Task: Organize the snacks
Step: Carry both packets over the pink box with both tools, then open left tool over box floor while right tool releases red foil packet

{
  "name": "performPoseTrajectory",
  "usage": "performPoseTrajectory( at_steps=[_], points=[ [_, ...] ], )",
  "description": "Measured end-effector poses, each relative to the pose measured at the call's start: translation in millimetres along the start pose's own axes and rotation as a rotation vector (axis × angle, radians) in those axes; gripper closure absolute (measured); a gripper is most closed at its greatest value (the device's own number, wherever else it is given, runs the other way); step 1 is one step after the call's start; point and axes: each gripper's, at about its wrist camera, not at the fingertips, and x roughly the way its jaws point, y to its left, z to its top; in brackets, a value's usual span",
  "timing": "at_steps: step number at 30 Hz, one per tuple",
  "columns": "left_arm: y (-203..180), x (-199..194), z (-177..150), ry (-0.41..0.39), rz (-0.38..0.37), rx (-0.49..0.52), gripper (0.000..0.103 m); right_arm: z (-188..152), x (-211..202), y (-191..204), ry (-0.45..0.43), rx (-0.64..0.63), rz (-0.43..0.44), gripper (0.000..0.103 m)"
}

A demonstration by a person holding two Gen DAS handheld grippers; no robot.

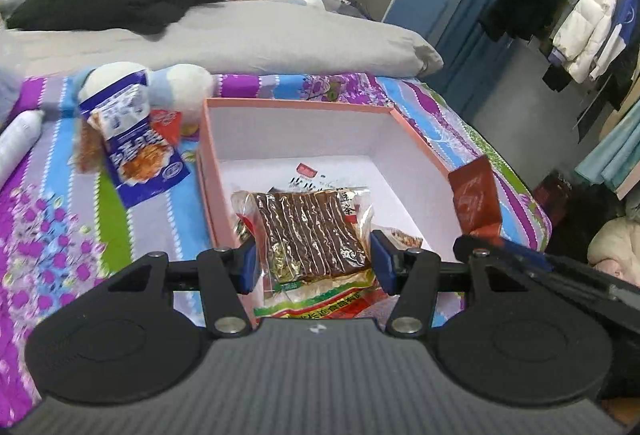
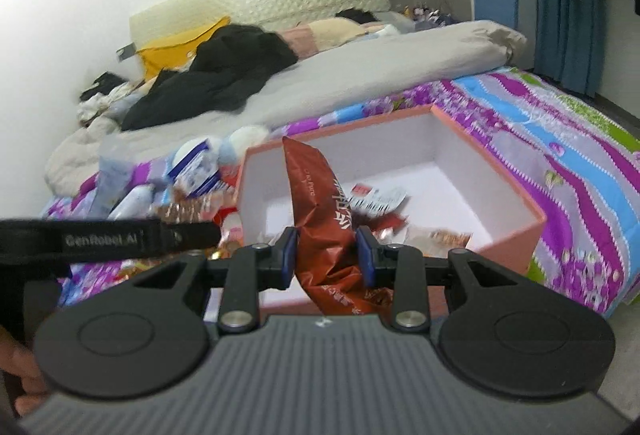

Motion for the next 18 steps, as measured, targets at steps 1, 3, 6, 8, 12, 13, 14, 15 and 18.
performPoseTrajectory(
  at_steps=[1,3,6,8,12,13,14,15,18],
  points=[
    [-0.9,10.9,6.2,0.006,0.001,0.005,0.043,5.4,7.5,-3.1,-0.001,0.002,-0.001,0.068],
    [-2.0,29.7,16.3,0.019,0.004,0.011,0.043,12.9,22.7,-8.9,0.012,0.005,-0.007,0.068],
    [-3.1,56.9,28.5,0.041,0.008,0.010,0.043,22.3,47.6,-18.1,0.033,0.017,-0.006,0.068],
    [-1.6,74.5,34.0,0.062,0.018,0.005,0.043,26.0,62.9,-23.6,0.049,0.017,0.002,0.068],
    [2.8,108.1,40.8,0.101,0.034,0.009,0.042,26.1,93.8,-32.3,0.094,0.039,-0.002,0.067],
    [2.2,115.8,41.0,0.110,0.044,0.019,0.042,25.3,101.8,-33.9,0.107,0.040,-0.003,0.067],
    [3.2,120.0,40.6,0.116,0.048,0.023,0.042,24.9,109.5,-35.9,0.119,0.039,-0.002,0.067],
    [4.1,125.3,40.5,0.122,0.051,0.022,0.042,24.0,116.8,-38.0,0.132,0.039,0.000,0.067],
    [7.5,138.5,39.4,0.148,0.065,0.016,0.042,19.0,133.7,-43.8,0.170,0.042,0.001,0.067]
  ],
)
